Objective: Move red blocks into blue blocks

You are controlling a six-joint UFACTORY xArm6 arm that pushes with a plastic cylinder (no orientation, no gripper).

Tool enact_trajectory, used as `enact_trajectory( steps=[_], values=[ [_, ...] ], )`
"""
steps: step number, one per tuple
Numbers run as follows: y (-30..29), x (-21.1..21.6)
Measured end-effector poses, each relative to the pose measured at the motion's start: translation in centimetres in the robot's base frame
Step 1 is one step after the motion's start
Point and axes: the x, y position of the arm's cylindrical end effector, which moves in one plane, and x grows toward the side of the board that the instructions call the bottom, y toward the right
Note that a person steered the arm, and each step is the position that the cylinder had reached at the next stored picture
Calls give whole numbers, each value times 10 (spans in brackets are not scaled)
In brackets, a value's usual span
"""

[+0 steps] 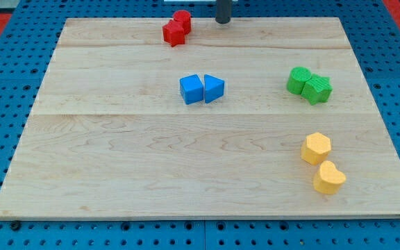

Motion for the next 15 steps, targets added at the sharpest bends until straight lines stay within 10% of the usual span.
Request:
enact_trajectory(
  steps=[3,4,6,8,12,15],
  values=[
    [-177,6],
    [-216,68],
    [-330,-2],
    [-324,-1],
    [-101,69],
    [-174,2]
  ],
)
